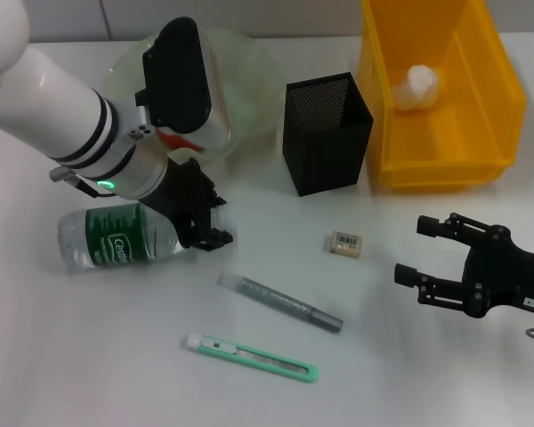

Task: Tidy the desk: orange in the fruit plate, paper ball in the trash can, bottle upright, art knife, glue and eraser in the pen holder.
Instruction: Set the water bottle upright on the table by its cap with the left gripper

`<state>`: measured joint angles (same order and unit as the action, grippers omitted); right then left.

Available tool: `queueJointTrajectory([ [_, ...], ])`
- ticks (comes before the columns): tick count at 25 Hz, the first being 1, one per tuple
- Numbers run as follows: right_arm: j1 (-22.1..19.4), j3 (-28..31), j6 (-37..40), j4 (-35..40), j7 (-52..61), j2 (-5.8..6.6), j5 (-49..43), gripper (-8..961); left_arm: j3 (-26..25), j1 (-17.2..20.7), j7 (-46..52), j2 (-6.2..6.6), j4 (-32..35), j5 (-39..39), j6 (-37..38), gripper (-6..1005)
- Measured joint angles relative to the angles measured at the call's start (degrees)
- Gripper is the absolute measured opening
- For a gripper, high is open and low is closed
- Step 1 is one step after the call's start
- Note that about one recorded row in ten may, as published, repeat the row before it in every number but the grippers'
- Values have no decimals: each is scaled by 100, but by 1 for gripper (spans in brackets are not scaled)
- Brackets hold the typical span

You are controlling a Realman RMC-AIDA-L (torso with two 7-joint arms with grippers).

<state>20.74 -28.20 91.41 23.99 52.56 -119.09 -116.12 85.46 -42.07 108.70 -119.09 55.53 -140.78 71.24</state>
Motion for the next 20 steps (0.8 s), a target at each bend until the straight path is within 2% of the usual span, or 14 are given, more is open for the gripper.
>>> queueJointTrajectory([
  [3,-6,0,1,2,0,0,1,809,-38,45,29,8,118,154,65,446],
  [6,-9,-1,7,1,0,0,2,809,-188,224,4,39,425,415,184,446],
  [10,-9,-1,9,9,0,0,2,809,-763,437,-188,52,750,813,457,446],
  [11,-9,-1,9,9,0,0,2,809,-763,437,-188,52,750,813,457,446],
  [20,-9,-2,9,1,0,7,0,809,-1881,643,-700,75,792,1557,922,445],
])
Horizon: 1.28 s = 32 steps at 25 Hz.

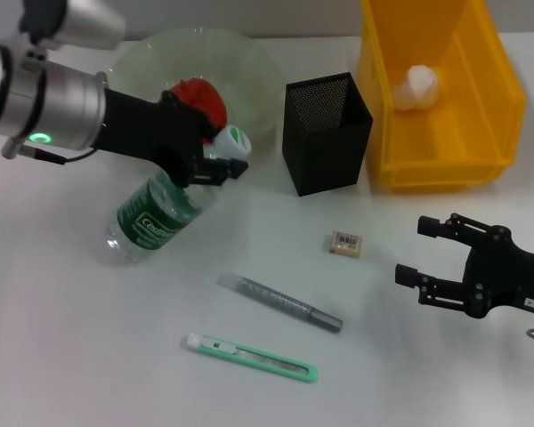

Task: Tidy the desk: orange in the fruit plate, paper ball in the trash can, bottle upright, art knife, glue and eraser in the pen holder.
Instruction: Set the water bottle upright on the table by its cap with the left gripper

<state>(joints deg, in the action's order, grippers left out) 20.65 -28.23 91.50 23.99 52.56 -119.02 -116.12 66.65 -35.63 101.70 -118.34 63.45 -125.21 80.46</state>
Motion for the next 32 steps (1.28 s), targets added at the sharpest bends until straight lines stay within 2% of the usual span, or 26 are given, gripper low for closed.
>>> queueJointTrajectory([
  [1,0,0,0,0,0,0,0,809,0,0,0,0,0,0,0,445],
  [3,0,-18,-4,-1,0,2,-8,809,-431,32,-142,4,-39,172,230,445],
  [21,5,-52,-7,1,0,3,-42,808,-957,463,-598,19,-18,939,528,447],
  [22,3,-51,-7,-7,0,2,-43,808,-1209,559,-829,22,-60,1071,670,449],
  [32,1,-60,-4,-9,0,2,-43,808,-1789,889,-1580,25,-377,1661,811,463],
])
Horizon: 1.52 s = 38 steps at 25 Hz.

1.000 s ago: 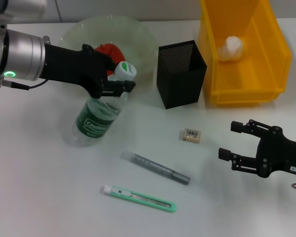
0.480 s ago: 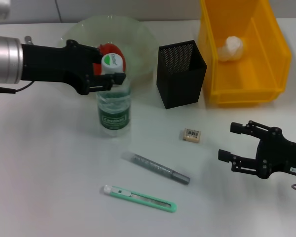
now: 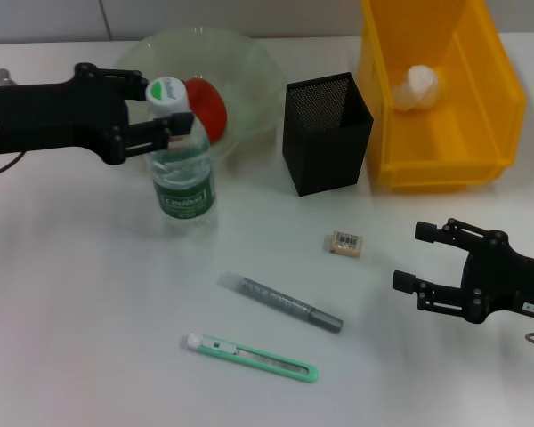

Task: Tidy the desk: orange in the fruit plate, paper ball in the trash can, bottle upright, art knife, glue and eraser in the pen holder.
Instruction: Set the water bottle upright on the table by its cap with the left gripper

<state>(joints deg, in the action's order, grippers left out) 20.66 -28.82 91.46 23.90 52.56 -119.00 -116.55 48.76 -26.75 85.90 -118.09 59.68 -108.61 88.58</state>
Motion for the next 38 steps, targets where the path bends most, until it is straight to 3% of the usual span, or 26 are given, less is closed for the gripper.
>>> queueJointTrajectory([
  [13,24,0,4,9,40,0,0,808,-933,137,-327,-3,-509,46,-152,482],
  [23,45,0,-10,9,44,0,0,809,-979,300,-338,-12,-527,49,-608,497],
  [38,61,0,-39,27,46,0,18,809,-978,256,-341,-21,-678,51,-968,519],
])
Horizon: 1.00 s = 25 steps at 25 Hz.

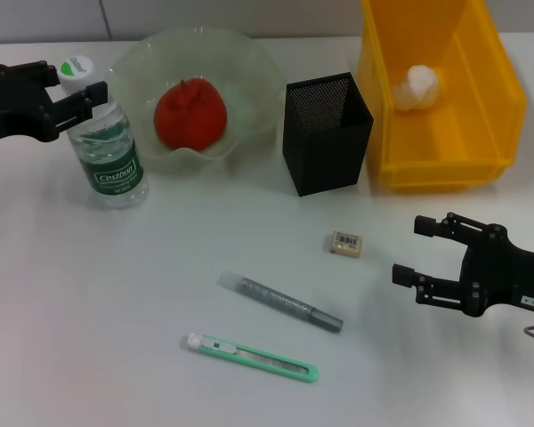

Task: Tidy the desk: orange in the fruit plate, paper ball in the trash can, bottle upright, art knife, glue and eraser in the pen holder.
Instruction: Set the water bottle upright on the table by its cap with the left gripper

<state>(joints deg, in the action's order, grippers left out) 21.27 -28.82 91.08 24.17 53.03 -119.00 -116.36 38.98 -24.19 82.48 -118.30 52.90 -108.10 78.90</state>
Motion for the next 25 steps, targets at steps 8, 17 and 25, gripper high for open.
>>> queueJointTrajectory([
  [8,0,14,15,11,11,0,0,808,-4,-7,-4,0,0,5,-14,530],
  [17,0,0,32,18,23,7,1,808,-5,-7,-65,2,-73,10,-11,544],
  [25,0,0,34,17,24,9,1,808,16,-7,-66,3,-78,10,-7,555],
])
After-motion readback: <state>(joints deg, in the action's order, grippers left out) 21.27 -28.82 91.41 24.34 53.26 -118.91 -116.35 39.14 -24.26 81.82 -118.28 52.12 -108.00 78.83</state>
